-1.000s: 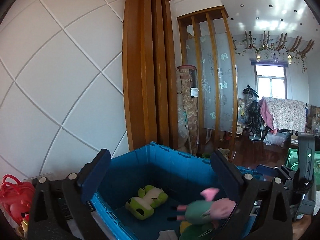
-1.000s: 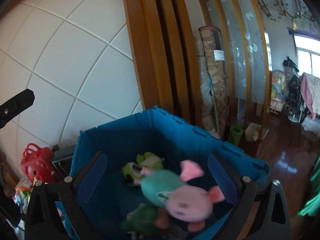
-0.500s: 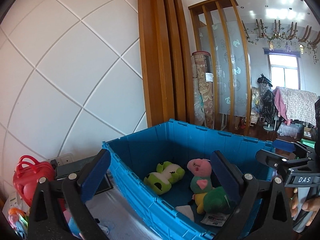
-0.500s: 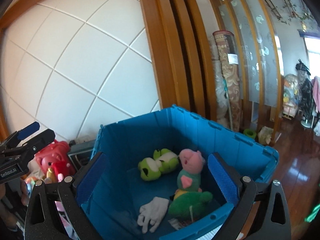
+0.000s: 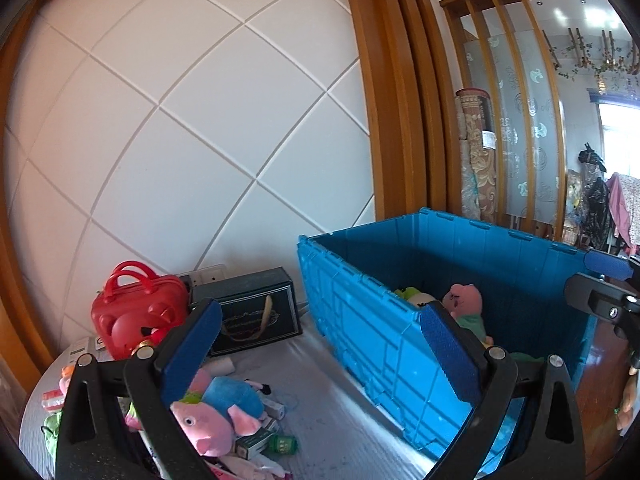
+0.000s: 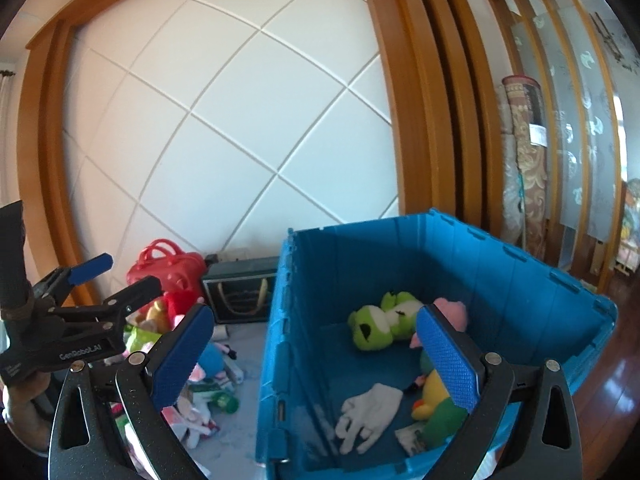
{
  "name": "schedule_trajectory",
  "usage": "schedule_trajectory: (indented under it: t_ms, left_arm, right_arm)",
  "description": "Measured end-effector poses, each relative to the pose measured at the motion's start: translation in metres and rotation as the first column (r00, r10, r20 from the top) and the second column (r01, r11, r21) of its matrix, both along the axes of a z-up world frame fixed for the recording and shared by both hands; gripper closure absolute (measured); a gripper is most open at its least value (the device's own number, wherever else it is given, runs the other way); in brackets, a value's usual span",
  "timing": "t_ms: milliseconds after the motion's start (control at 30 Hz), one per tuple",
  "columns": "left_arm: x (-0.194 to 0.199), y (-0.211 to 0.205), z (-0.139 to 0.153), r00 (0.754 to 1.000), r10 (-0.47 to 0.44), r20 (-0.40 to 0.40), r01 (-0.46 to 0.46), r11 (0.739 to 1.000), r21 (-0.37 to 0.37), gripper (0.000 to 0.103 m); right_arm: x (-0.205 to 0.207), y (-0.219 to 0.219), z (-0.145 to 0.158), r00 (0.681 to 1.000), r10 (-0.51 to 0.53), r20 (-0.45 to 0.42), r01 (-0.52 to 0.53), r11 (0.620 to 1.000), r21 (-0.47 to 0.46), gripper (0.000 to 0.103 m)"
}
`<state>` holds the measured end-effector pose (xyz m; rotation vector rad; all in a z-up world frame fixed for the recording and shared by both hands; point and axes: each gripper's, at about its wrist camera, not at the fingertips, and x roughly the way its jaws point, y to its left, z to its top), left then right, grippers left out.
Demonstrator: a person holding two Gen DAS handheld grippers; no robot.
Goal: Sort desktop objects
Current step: 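Withdraw both grippers from the crate back over the heap, then grasp the red-and-white medicine box with the left gripper while the right grasps the pink tissue pack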
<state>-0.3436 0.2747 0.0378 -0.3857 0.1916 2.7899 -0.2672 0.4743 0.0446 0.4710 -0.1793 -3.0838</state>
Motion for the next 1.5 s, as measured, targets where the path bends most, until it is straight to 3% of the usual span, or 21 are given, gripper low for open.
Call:
schedule_trajectory:
  t_ms: [367, 600, 767, 933, 1000, 1067, 1167, 1300, 1367, 1500]
  left_arm:
    - [0.007, -0.110, -0.045, 0.983, 0.174, 0.059, -0.175, 0.984, 0.021, 0.002]
    - [0.008, -0.213, -0.071, 0.953, 0.282, 0.113, -0.278, 0.959, -0.050, 0.002]
    - [0.009, -0.291, -0.094, 0.922, 0.344, 0.178, -0.335, 0.939, -0.081, 0.002]
    - [0.007, -0.345, -0.115, 0.899, 0.381, 0.215, -0.365, 0.924, -0.110, 0.002]
    - [0.006, -0.358, -0.125, 0.891, 0.381, 0.245, -0.365, 0.924, -0.110, 0.002]
    - [0.004, -0.366, -0.136, 0.883, 0.381, 0.274, -0.362, 0.925, -0.118, 0.002]
    - [0.004, -0.371, -0.150, 0.873, 0.382, 0.304, -0.361, 0.924, -0.124, 0.002]
    - [0.002, -0.375, -0.163, 0.856, 0.387, 0.342, -0.370, 0.922, -0.116, 0.002]
    - [0.000, -0.375, -0.168, 0.845, 0.403, 0.352, -0.381, 0.915, -0.133, 0.002]
    - [-0.006, -0.381, -0.178, 0.814, 0.418, 0.403, -0.415, 0.904, -0.098, 0.002]
  right_arm:
    - [-0.017, -0.073, -0.018, 0.993, 0.108, 0.050, -0.110, 0.994, 0.028, 0.000]
    - [-0.044, -0.149, -0.039, 0.974, 0.181, 0.133, -0.184, 0.983, 0.009, 0.000]
    - [-0.067, -0.200, -0.065, 0.949, 0.246, 0.196, -0.239, 0.969, -0.057, 0.000]
    - [-0.087, -0.249, -0.110, 0.907, 0.293, 0.302, -0.286, 0.956, -0.067, 0.000]
    - [-0.092, -0.267, -0.130, 0.871, 0.338, 0.355, -0.324, 0.941, -0.101, 0.000]
    - [-0.096, -0.284, -0.151, 0.813, 0.409, 0.414, -0.393, 0.911, -0.129, 0.000]
    - [-0.092, -0.311, -0.187, 0.715, 0.480, 0.509, -0.524, 0.849, -0.065, 0.000]
    - [-0.098, -0.330, -0.242, 0.582, 0.471, 0.663, -0.650, 0.760, 0.030, 0.001]
    - [-0.105, -0.329, -0.262, 0.543, 0.452, 0.708, -0.674, 0.738, 0.046, 0.001]
    - [-0.122, -0.319, -0.284, 0.437, 0.509, 0.742, -0.702, 0.708, -0.072, 0.001]
